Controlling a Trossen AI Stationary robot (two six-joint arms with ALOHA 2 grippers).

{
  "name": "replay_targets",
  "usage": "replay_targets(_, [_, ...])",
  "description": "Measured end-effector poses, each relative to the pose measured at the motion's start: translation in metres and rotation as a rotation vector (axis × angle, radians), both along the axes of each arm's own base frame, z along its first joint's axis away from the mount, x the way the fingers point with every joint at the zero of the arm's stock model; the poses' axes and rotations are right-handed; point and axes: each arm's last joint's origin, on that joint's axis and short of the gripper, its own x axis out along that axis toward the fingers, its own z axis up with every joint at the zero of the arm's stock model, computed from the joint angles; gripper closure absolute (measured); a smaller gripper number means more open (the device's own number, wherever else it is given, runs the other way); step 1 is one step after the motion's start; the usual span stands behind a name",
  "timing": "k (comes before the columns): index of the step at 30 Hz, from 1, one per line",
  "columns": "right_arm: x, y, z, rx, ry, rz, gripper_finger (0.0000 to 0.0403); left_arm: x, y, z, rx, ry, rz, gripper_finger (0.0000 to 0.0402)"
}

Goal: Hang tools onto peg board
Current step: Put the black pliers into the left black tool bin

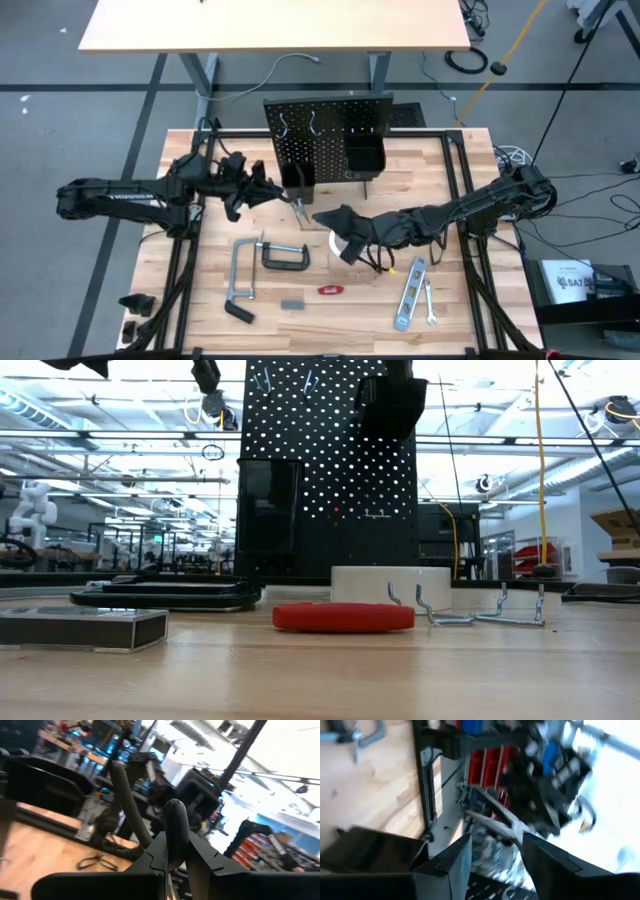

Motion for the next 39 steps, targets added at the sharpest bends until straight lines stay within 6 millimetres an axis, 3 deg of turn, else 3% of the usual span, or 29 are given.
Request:
replay_targets(9, [0.004,0.003,-0.003,-0.177,0.037,0.072,0.0232,0.009,-0.006,-0.002,-0.006,-0.020,-0.051,0.0363])
replay_targets(23, [0.016,0.008,-0.009,-0.262,-0.028,0.148,0.0234,0.024,-0.012,-0.009,-0.013,-0.021,-0.087,0.0363])
replay_targets(39, [0.017,0.009,-0.008,-0.253,-0.053,0.144,0.0364,0.023,-0.013,-0.009,-0.029,-0.013,-0.130,0.0363])
